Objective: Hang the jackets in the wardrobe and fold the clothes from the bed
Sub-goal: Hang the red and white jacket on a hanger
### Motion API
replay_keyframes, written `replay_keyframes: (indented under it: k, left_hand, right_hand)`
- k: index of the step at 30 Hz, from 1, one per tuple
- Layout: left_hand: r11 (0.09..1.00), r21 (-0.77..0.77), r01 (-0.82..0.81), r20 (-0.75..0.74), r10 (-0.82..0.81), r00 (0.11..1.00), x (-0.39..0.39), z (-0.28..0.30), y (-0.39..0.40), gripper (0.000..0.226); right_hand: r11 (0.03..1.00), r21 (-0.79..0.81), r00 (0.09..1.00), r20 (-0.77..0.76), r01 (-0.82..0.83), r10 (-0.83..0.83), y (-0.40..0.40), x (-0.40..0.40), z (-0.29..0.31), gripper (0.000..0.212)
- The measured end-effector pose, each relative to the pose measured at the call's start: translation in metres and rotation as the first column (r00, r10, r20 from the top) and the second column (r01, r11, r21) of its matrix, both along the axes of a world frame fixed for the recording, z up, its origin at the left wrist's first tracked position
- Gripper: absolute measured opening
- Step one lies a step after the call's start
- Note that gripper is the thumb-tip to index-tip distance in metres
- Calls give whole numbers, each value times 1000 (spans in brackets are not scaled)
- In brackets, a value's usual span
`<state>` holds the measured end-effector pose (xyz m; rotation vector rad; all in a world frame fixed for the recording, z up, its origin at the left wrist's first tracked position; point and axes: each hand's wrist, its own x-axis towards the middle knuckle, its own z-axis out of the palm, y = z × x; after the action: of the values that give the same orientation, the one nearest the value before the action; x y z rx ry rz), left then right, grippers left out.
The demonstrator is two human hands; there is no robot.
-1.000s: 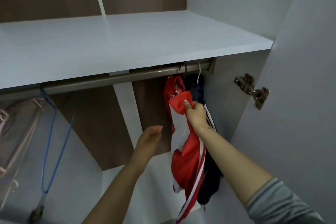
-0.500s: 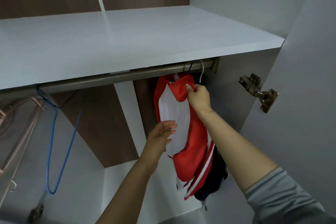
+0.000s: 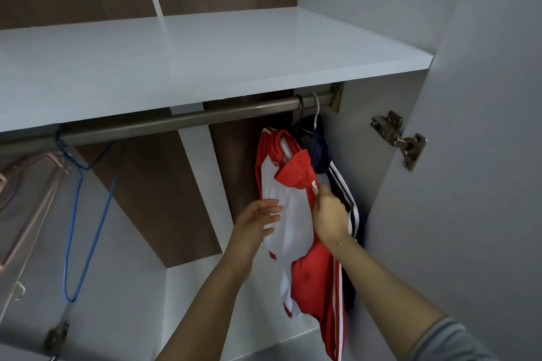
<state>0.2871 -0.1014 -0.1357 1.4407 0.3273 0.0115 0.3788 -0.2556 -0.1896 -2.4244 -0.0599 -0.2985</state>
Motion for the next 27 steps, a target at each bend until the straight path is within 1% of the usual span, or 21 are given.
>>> replay_keyframes:
  k: [4, 5, 7, 9, 12, 13, 14, 16, 17, 18, 20, 21, 24, 27]
  left_hand:
    - [1000, 21, 17, 13, -18, 1000, -10, 5, -10, 20]
    - [1000, 25, 11, 13, -11, 1000, -13, 7, -12, 20]
    - [999, 33, -6, 12, 5, 1000, -19, 12, -14, 18]
    - [999, 44, -12, 18, 11, 1000, -28, 19, -14, 20]
    - [1000, 14, -16, 41, 15, 999, -44, 28, -10, 25]
    - [1000, -10, -22, 52, 22, 998, -50, 30, -8, 25]
    - [999, -35, -27, 66, 29, 997, -57, 32, -6, 25]
    - [995, -92, -32, 95, 41, 995, -75, 31, -4, 26]
    - [992, -120, -34, 109, 47, 993, -85, 29, -3, 27]
    - [989, -142, -33, 123, 51, 991, -96, 27, -3, 29]
    - [984, -177, -27, 141, 53, 989, -118, 22, 0, 42]
    - [981, -192, -18, 148, 47, 988, -128, 19, 3, 44]
    - [976, -211, 51, 177, -13, 984, -154, 9, 19, 32]
    - [966, -252, 52, 155, -13, 988, -183, -1, 34, 32]
  right_hand:
    - [1000, -2, 1000, -5, 1, -1, -8, -23, -13, 23]
    - [1000, -9, 1000, -25, 4, -4, -9, -27, -14, 25]
    - [1000, -13, 997, -73, -2, 1, -13, -36, -13, 38]
    - [999, 30, 996, -90, -13, 15, -17, -49, -9, 47]
    - [995, 96, 998, -50, -39, 44, -20, -75, 5, 43]
    - [985, 162, 997, -37, -55, 61, -18, -86, 11, 42]
    - [960, 271, 996, -49, -64, 81, -17, -97, 19, 40]
    - [844, 532, 981, -118, -70, 156, -14, -121, 37, 36]
    - [775, 628, 969, -140, -71, 203, -14, -133, 46, 34]
    - [725, 684, 961, -142, -77, 236, -14, -146, 54, 32]
    - [663, 742, 955, -113, -102, 274, -16, -171, 66, 29]
    - [630, 769, 951, -100, -112, 291, -17, -183, 72, 28]
    - [535, 837, 924, -110, -113, 367, -15, -214, 80, 26]
    - [504, 855, 888, -134, -121, 441, -4, -241, 79, 27]
